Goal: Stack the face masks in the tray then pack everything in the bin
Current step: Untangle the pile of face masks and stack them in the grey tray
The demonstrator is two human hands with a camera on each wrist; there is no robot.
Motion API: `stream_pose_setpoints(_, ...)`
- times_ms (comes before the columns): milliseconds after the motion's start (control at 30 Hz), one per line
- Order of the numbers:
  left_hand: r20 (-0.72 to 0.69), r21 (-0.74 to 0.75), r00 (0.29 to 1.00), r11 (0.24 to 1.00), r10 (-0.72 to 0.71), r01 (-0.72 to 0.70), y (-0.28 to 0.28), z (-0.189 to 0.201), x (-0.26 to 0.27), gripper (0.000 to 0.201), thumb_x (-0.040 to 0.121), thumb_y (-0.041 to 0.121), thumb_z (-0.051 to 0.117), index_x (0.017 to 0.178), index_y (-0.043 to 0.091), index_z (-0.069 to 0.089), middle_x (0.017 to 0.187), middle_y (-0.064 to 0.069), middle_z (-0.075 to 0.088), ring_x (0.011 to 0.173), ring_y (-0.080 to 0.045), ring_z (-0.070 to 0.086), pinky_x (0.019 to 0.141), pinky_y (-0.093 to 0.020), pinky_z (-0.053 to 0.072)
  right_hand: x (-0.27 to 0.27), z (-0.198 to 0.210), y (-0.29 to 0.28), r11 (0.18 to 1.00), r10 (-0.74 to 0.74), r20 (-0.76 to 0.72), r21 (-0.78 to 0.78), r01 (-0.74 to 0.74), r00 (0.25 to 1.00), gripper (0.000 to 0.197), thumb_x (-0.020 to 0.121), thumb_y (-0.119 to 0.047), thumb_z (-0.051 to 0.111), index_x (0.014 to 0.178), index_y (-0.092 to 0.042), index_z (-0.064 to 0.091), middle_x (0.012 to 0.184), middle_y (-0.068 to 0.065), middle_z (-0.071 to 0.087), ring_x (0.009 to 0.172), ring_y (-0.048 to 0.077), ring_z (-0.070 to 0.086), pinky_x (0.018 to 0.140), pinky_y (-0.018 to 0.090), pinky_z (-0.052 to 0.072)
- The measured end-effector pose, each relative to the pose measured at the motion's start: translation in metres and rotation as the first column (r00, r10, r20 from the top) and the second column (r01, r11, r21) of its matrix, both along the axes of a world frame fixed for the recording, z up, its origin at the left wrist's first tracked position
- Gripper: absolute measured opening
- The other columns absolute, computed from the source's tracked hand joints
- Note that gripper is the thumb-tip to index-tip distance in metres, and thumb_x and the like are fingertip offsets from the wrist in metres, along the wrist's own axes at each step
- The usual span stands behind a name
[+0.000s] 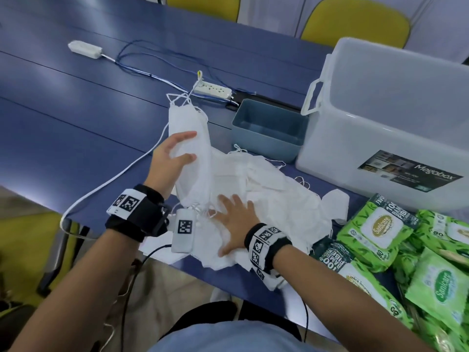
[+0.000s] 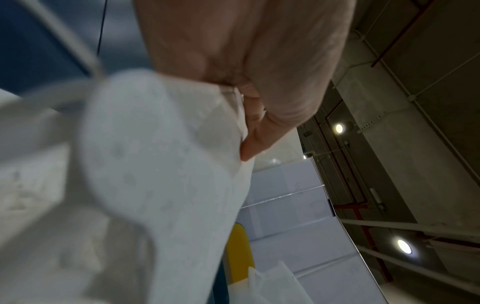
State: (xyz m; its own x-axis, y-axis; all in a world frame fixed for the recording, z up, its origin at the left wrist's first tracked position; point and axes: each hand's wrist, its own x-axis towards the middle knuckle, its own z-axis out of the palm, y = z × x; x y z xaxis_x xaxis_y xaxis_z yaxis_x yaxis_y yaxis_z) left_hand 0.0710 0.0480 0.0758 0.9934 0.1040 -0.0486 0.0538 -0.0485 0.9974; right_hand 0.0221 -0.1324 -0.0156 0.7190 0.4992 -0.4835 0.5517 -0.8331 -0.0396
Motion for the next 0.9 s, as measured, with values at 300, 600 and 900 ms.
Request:
stream_pose_setpoints(300,-0.019,-0.016,0.999,0.999,0.029,-0.030,0.015,-0.014,-0.004,0.047,0.078,-0.004,0.061,0.101,0.035,0.070,0.121,0.005,0.062,0.119,-0.024,0.054,0.104,-0.049,0.042,0.012,0.002,-0.062,0.894,-0.314,-0.052,0.321,0.313,0.948,0.023,0.095,-0.017,0.046,0.114,-0.018,0.059,0.114,0.006,0.055,0.103,0.027,0.056,0.083,0.031,0.039)
stream_pose_setpoints(600,-0.046,-0.001,0.999,1.000,0.000,0.000,0.025,-0.022,-0.006,0.045,0.073,0.004,0.063,0.102,0.037,0.070,0.123,0.008,0.062,0.122,-0.022,0.052,0.106,-0.050,0.039,0.028,0.013,-0.140,0.639,-0.716,0.053,0.449,0.624,0.696,0.022,0.089,-0.008,0.051,0.085,-0.025,0.065,0.098,0.006,0.061,0.096,0.028,0.058,0.081,0.034,0.043)
stream_pose_setpoints(900,-0.044,-0.028,0.998,0.998,-0.052,0.050,0.020,-0.017,-0.001,0.047,0.078,-0.003,0.061,0.100,0.037,0.070,0.123,0.004,0.061,0.119,-0.023,0.054,0.103,-0.047,0.043,0.018,0.028,-0.092,0.840,-0.474,0.199,0.393,0.373,0.858,0.038,0.083,-0.035,0.060,0.119,-0.024,0.059,0.125,0.006,0.050,0.120,0.029,0.045,0.103,0.044,0.031)
